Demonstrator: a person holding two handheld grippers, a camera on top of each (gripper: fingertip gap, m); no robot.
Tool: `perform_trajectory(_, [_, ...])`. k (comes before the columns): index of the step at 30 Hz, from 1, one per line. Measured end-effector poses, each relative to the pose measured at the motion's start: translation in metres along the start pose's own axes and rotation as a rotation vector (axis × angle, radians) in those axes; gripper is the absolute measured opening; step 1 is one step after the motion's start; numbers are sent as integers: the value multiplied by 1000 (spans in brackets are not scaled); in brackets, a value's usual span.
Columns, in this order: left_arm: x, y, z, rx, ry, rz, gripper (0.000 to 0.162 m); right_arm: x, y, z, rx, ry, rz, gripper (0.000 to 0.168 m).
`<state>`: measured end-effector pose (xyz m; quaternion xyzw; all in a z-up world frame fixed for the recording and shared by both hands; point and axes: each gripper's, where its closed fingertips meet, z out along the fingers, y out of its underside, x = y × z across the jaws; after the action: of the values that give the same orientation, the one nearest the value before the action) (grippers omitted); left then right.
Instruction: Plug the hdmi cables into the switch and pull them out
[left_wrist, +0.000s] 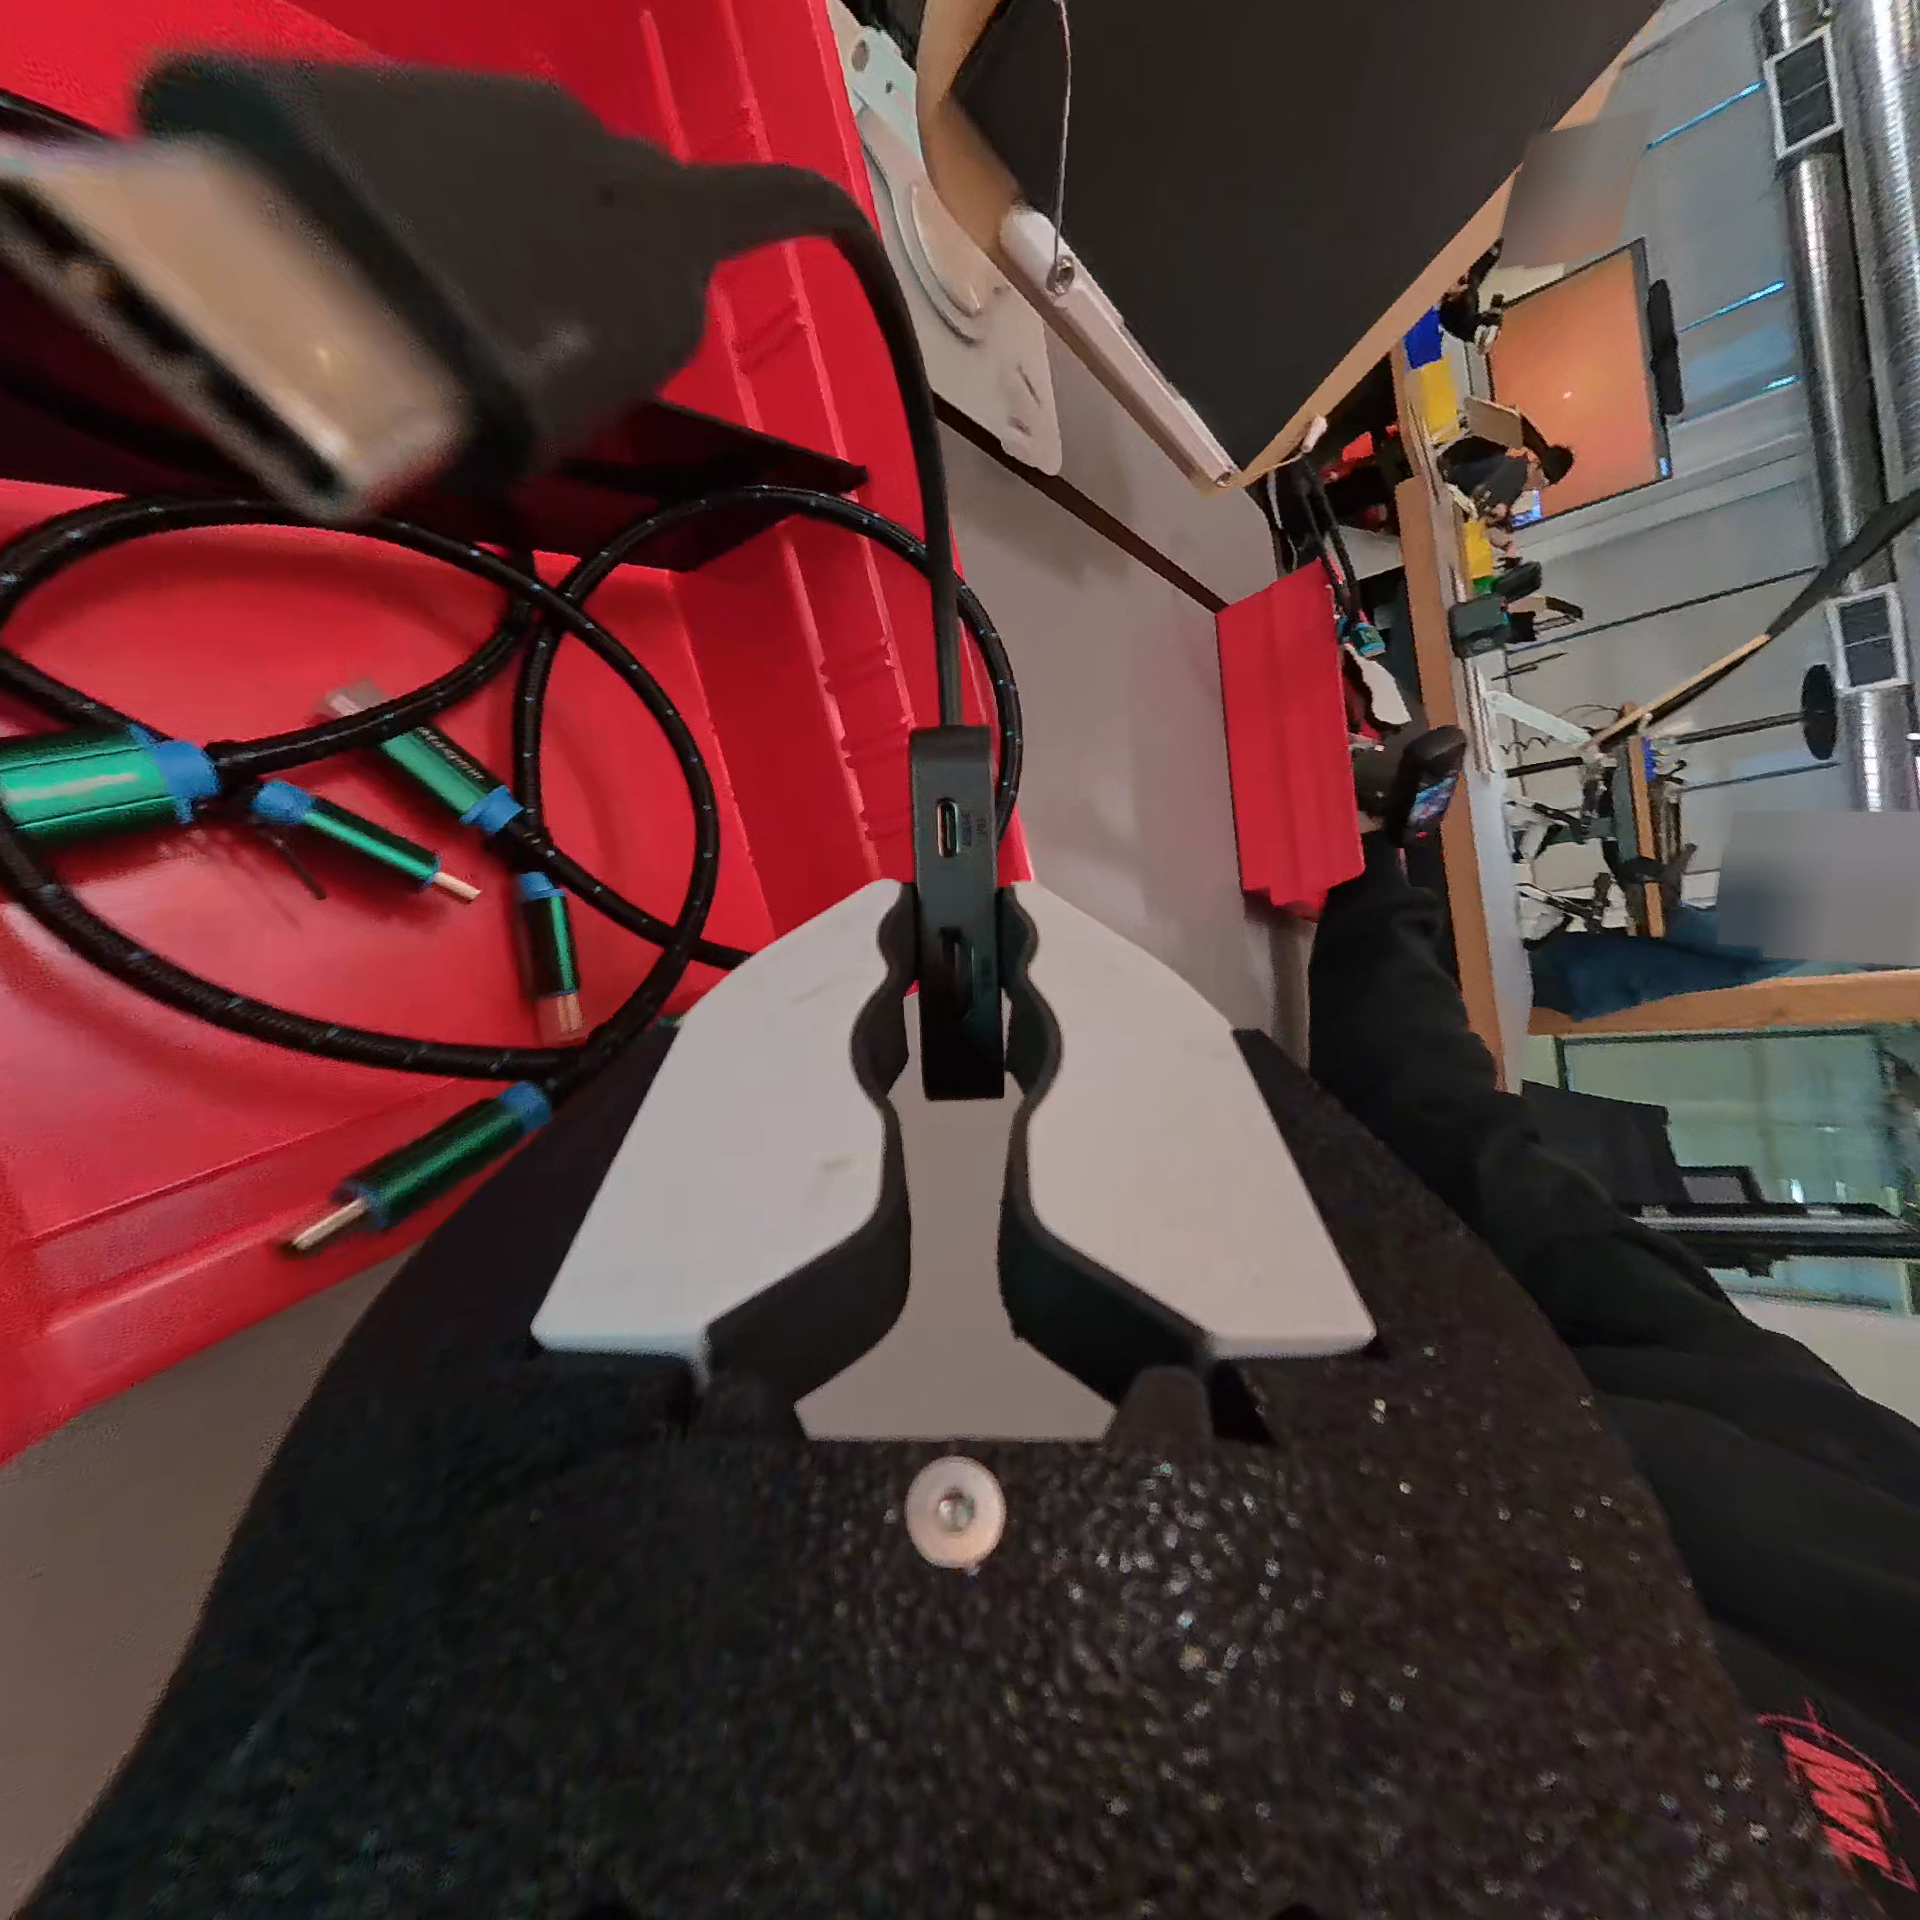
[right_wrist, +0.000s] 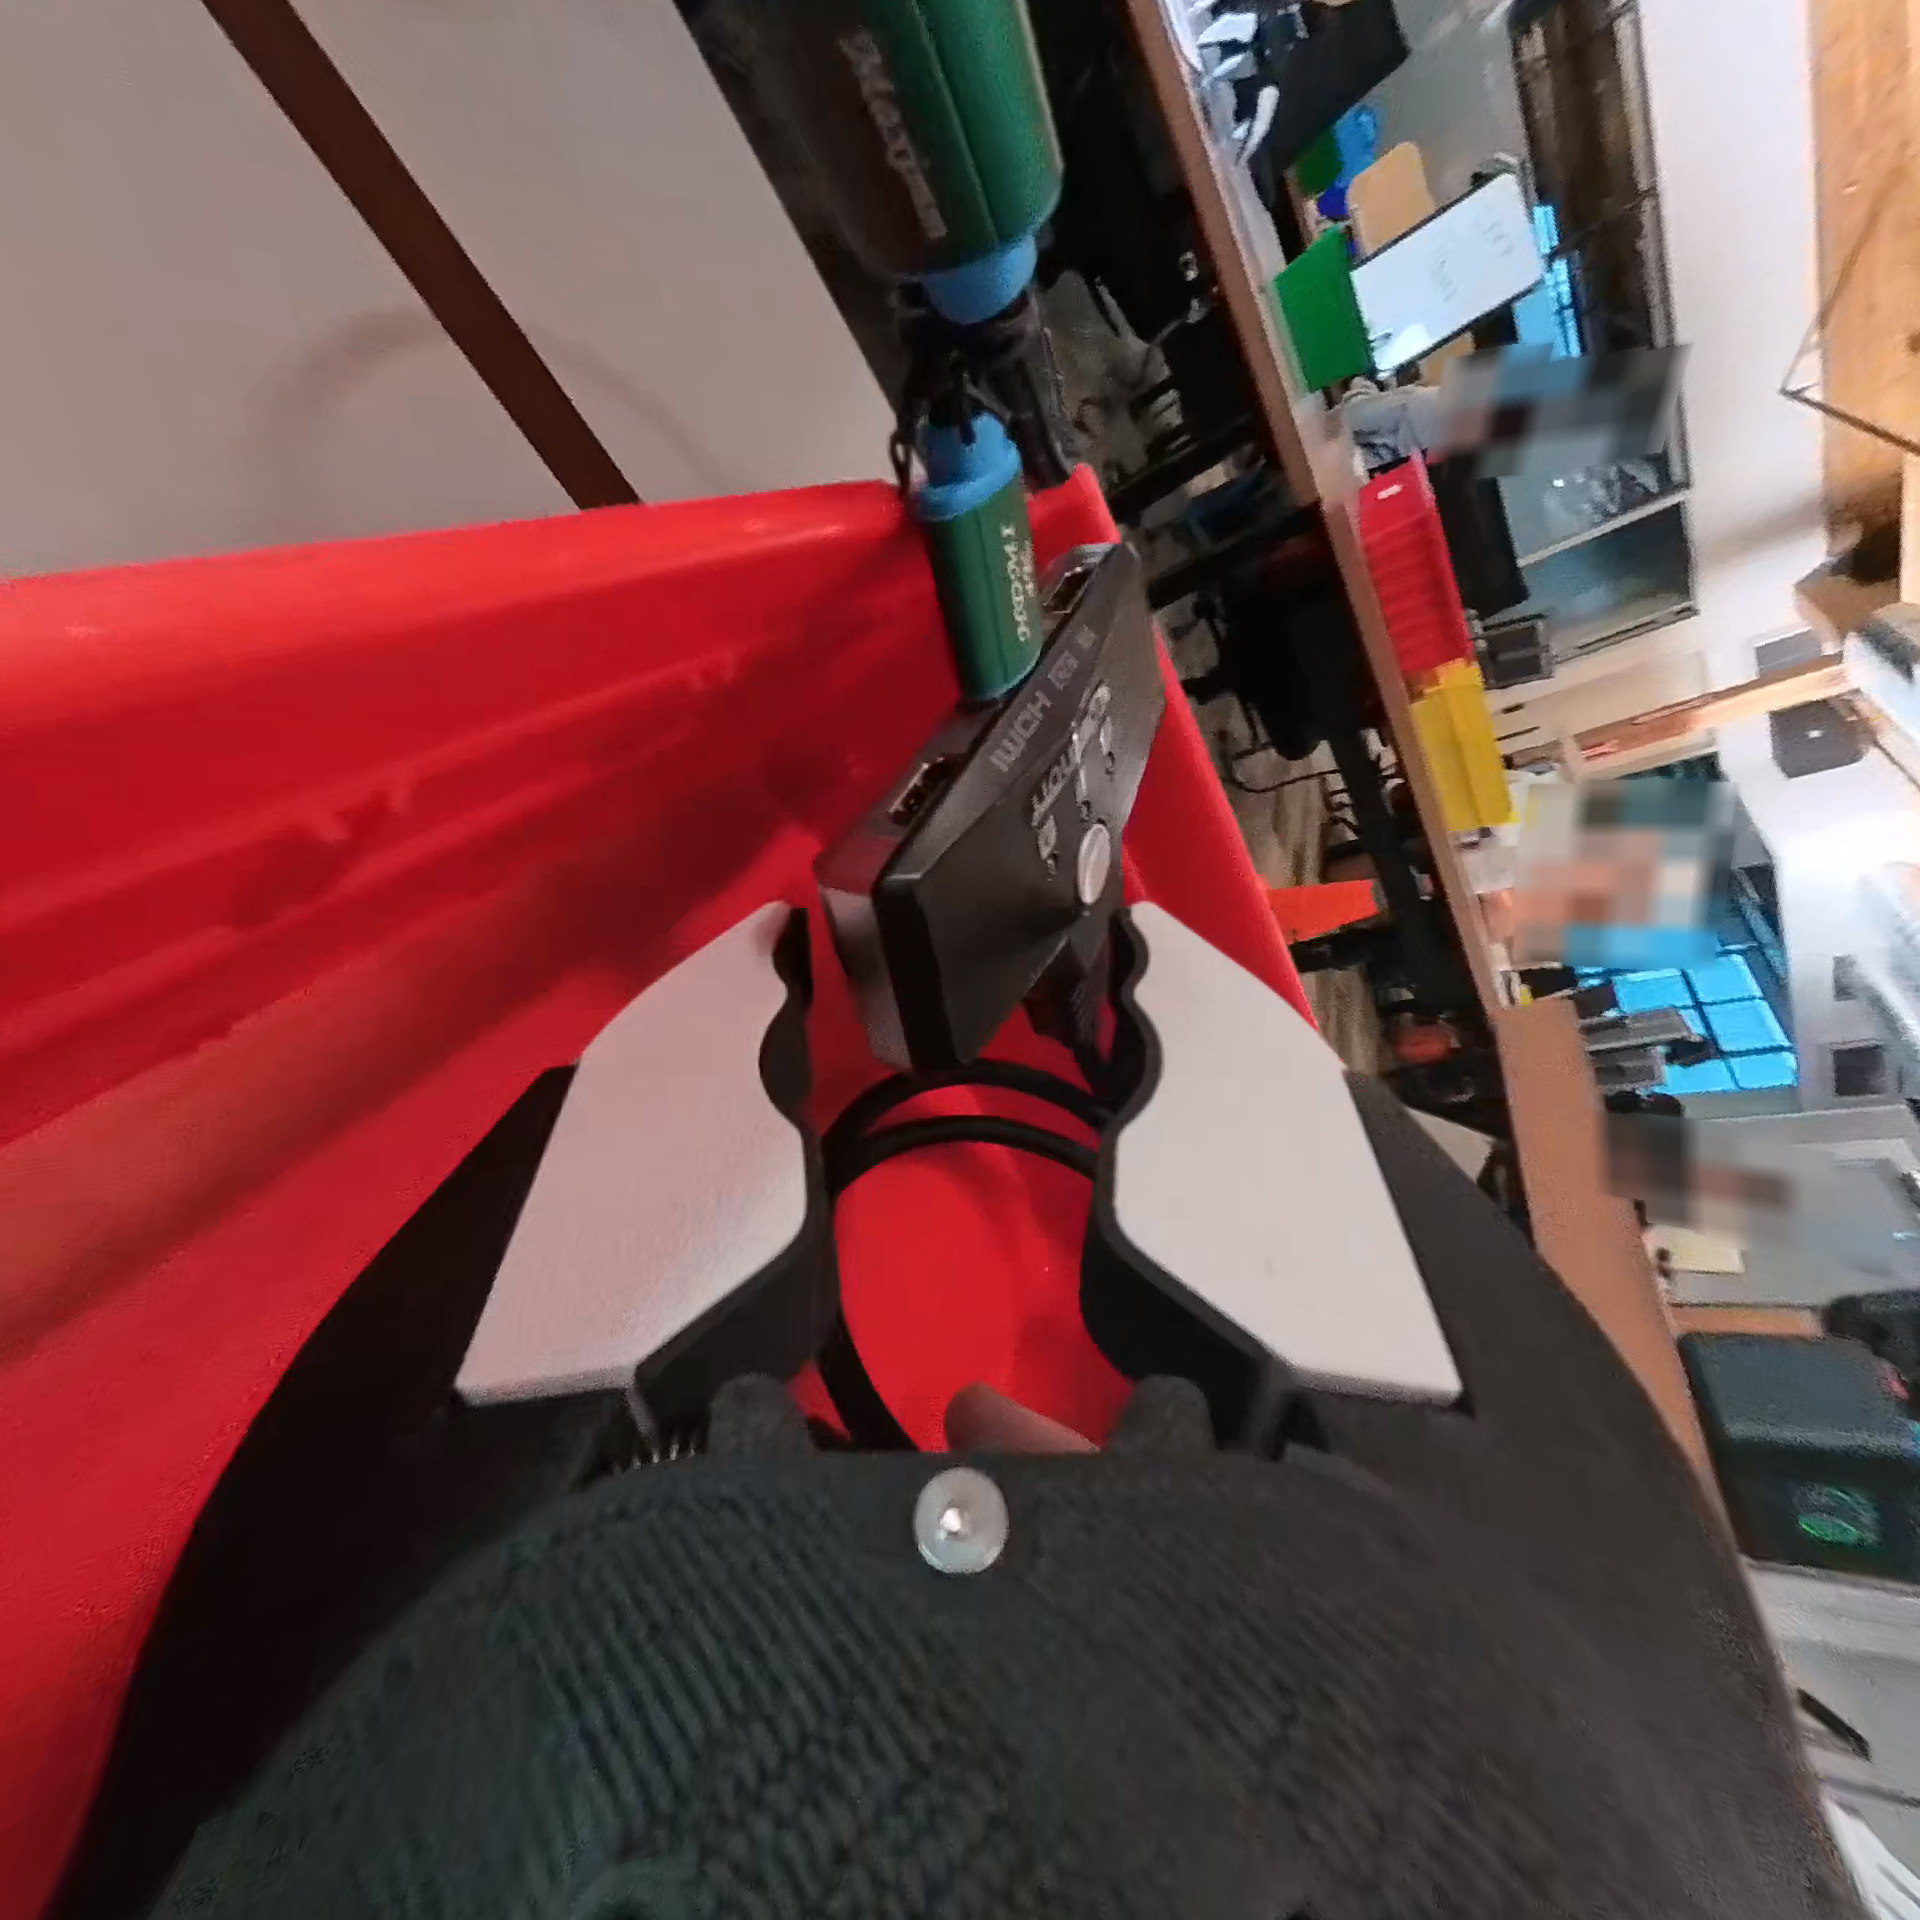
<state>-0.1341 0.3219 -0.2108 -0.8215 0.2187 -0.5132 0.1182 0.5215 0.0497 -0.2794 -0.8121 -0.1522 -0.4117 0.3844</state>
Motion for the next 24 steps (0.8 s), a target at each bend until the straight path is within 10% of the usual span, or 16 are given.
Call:
perform_trajectory(16, [-33,-111,62,218,15,-356,15,11,6,11,-48,130,-86,22])
perform_trajectory(19, [-48,-118,91,163,-39,-408,54,18,5,5,-48,160,-95,22])
perform_trajectory(24, [-43,-100,96,4,-146,-267,65,34,-5,-17,3,208,-80,22])
